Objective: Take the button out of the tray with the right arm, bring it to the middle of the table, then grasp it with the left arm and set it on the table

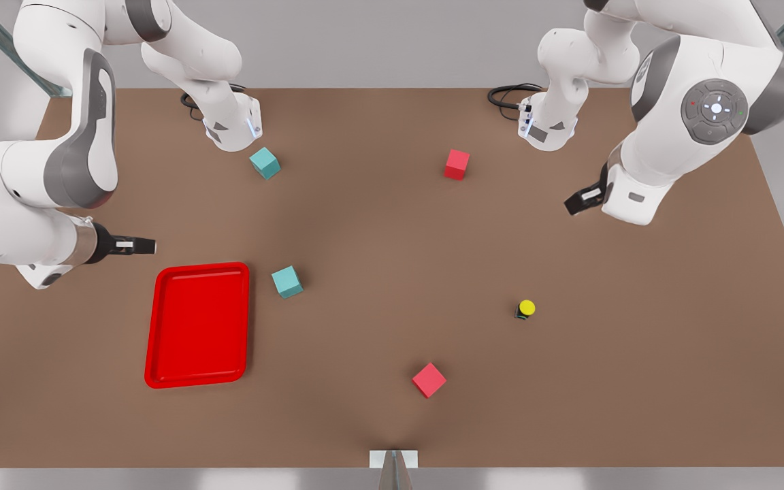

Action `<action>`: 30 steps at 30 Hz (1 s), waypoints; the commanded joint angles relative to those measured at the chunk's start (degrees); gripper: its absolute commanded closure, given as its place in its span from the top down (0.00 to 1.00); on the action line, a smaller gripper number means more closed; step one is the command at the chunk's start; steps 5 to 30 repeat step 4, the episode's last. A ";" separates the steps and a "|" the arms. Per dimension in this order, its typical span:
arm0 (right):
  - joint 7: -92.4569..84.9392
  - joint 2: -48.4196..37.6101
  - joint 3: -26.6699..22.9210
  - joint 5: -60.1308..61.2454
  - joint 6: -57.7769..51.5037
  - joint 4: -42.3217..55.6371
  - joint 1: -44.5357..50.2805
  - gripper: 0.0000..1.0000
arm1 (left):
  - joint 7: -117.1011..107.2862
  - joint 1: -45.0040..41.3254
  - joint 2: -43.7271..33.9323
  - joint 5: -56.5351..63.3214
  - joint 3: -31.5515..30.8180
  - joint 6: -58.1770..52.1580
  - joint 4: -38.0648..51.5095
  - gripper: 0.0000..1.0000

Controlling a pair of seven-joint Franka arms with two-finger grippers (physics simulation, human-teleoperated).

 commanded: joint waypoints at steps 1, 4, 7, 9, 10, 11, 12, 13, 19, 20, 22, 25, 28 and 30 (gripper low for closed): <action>-0.17 -0.07 0.02 0.08 -0.03 0.04 -0.03 1.00 | 46.53 -0.07 -0.09 -0.02 -0.02 0.10 -0.01 1.00; -0.08 -0.07 0.02 0.08 -0.38 0.04 -0.03 1.00 | 46.53 -0.07 -0.09 -0.02 -0.02 0.10 -0.01 1.00; -0.08 -0.07 0.02 0.08 -0.38 0.04 -0.03 1.00 | 46.53 -0.07 -0.09 -0.02 -0.02 0.10 -0.01 1.00; -0.08 -0.07 0.02 0.08 -0.38 0.04 -0.03 1.00 | 46.53 -0.07 -0.09 -0.02 -0.02 0.10 -0.01 1.00; -0.08 -0.07 0.02 0.08 -0.38 0.04 -0.03 1.00 | 46.53 -0.07 -0.09 -0.02 -0.02 0.10 -0.01 1.00; -0.08 -0.07 0.02 0.08 -0.38 0.04 -0.03 1.00 | 46.53 -0.07 -0.09 -0.02 -0.02 0.10 -0.01 1.00; -0.08 -0.07 0.02 0.08 -0.38 0.04 -0.03 1.00 | 46.53 -0.07 -0.09 -0.02 -0.02 0.10 -0.01 1.00; -0.08 -0.07 0.02 0.08 -0.38 0.04 -0.03 1.00 | 46.53 -0.07 -0.09 -0.02 -0.02 0.10 -0.01 1.00; -0.08 -0.07 0.02 0.08 -0.38 0.04 -0.03 1.00 | 46.53 -0.07 -0.09 -0.02 -0.02 0.10 -0.01 1.00; -0.08 -0.07 0.02 0.08 -0.38 0.04 -0.03 1.00 | 46.53 -0.07 -0.09 -0.02 -0.02 0.10 -0.01 1.00; -0.08 -0.07 0.02 0.08 -0.38 0.04 -0.03 1.00 | 46.53 -0.07 -0.09 -0.02 -0.02 0.10 -0.01 1.00; -0.08 -0.07 0.02 0.08 -0.38 0.04 -0.03 1.00 | 46.53 -0.07 -0.09 -0.02 -0.02 0.10 -0.01 1.00; -0.08 -0.07 0.02 0.08 -0.38 0.04 -0.03 1.00 | 46.53 -0.07 -0.09 -0.02 -0.02 0.10 -0.01 1.00; -0.08 -0.07 0.02 0.08 -0.38 0.04 -0.03 1.00 | 46.53 -0.07 -0.09 -0.02 -0.02 0.10 -0.01 1.00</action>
